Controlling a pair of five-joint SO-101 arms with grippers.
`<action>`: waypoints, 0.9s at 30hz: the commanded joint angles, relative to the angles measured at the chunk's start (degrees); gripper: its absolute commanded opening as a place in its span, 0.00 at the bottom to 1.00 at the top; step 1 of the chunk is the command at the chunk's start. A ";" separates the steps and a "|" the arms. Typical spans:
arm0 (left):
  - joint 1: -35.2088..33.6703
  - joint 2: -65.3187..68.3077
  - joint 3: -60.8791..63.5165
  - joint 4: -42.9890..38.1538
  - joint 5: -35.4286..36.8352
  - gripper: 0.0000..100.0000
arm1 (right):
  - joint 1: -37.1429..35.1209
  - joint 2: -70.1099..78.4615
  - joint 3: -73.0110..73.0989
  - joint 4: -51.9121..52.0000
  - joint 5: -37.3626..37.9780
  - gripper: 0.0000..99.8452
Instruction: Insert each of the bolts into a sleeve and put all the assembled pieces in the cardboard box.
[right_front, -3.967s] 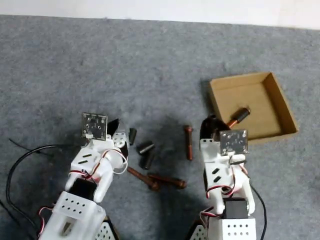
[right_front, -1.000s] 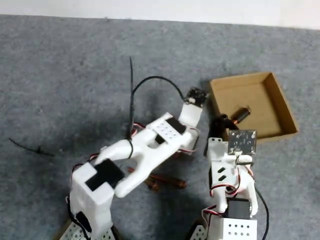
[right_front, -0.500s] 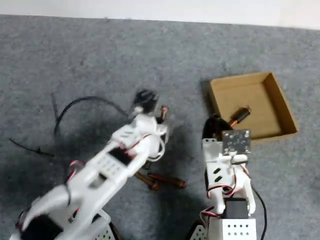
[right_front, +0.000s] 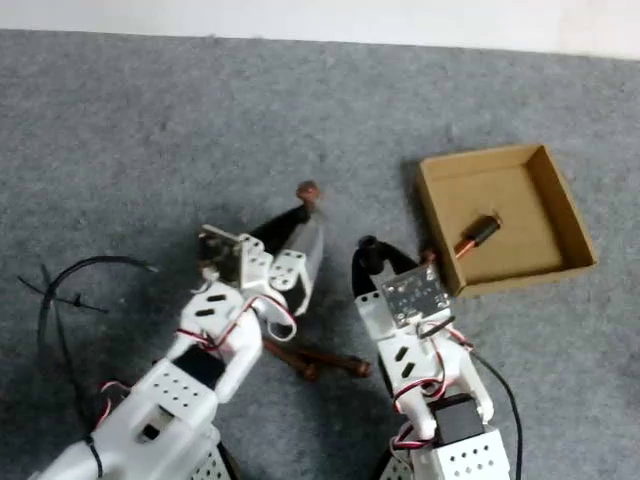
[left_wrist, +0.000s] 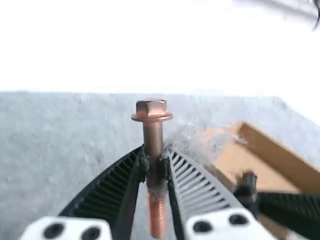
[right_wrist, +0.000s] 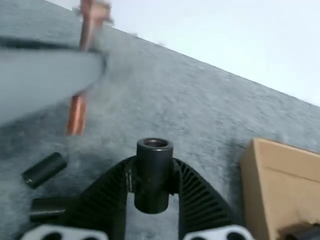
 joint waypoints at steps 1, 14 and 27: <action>-2.68 -5.85 0.84 -5.19 -0.09 0.01 | -1.89 -1.19 5.67 -3.82 0.70 0.00; 4.26 -24.92 6.29 -5.45 0.18 0.01 | -8.04 -1.10 5.67 -7.43 8.44 0.00; 10.51 -32.84 9.89 1.67 0.18 0.01 | -7.87 -1.36 5.67 -7.52 8.88 0.00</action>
